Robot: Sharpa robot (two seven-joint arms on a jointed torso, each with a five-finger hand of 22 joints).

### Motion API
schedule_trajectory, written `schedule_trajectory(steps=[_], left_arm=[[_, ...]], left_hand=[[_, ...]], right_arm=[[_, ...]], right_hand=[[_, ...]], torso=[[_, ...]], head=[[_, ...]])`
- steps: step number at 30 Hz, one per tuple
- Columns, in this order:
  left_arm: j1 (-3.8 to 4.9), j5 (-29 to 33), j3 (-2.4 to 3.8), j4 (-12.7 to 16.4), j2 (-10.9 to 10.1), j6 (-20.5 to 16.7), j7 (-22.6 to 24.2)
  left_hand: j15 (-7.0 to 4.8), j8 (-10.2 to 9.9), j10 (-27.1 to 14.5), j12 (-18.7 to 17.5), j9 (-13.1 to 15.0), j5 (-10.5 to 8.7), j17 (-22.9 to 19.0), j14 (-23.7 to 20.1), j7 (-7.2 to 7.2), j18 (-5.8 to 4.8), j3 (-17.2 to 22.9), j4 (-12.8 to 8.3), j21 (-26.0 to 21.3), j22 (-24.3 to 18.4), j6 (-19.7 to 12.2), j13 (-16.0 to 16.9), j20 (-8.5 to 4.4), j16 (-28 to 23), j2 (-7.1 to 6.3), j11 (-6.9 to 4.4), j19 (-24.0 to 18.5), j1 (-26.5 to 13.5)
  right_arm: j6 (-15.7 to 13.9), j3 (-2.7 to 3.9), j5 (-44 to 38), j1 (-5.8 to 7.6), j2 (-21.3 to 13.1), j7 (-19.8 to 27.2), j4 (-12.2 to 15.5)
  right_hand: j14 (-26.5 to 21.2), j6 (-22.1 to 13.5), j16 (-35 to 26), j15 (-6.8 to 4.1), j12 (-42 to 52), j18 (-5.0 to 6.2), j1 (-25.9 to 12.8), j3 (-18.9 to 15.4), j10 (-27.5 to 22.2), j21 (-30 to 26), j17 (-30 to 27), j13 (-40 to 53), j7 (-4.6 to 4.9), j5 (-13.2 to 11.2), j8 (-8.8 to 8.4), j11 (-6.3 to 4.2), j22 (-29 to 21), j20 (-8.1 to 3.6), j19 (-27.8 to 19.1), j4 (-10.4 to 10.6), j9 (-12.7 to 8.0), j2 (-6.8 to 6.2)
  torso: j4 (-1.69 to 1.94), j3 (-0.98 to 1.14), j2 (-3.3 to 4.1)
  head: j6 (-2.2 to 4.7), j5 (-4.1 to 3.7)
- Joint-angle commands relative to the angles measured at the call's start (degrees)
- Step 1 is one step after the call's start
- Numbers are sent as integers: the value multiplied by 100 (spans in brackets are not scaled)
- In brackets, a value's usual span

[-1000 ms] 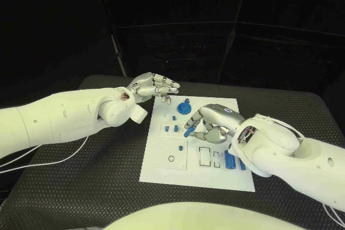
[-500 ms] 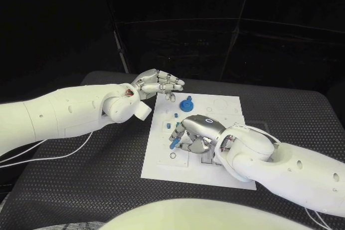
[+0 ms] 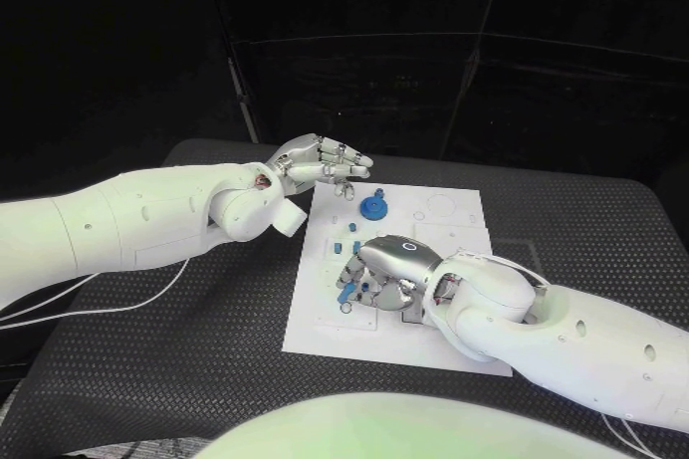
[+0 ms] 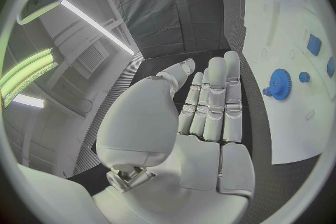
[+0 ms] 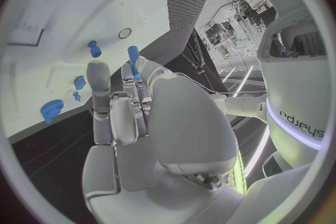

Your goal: Assemble the parts on the task board

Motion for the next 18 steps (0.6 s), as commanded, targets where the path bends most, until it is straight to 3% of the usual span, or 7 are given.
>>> schedule_trajectory(steps=[1,10,18], left_arm=[[11,5,5,-2,14,28,43],[11,5,5,-6,19,38,42],[11,5,5,-2,18,41,42]], left_hand=[[-3,-8,-47,32,1,-22,-1,-27,-7,23,-31,-1,-20,-7,-33,-8,12,-39,56,-2,-29,-15],[-3,-7,-52,36,1,-22,0,-28,-6,23,-32,-2,-22,-8,-37,-9,13,-39,58,-2,-30,-13],[-3,-7,-52,36,1,-22,0,-28,-6,23,-32,-2,-22,-8,-37,-9,13,-39,58,-2,-30,-13]], right_arm=[[208,-5,-189,3,10,62,-20],[321,-85,-230,0,16,19,-55],[298,-105,-304,-25,59,-51,-162]], right_hand=[[238,36,-36,-31,-40,-40,-47,49,39,7,-10,10,-6,23,29,-9,-7,17,-25,-4,10,6],[237,46,-38,-32,-45,-38,-64,56,51,5,-14,12,-9,15,31,-11,-12,18,-32,-11,12,4],[235,56,-43,-33,-57,-37,-101,63,68,7,-25,15,-12,-4,30,-14,-11,19,-39,-23,12,-8]], torso=[[-3,-1,-6],[-2,0,2],[-1,-5,1]], head=[[-1,2],[-8,1],[-15,-4]])
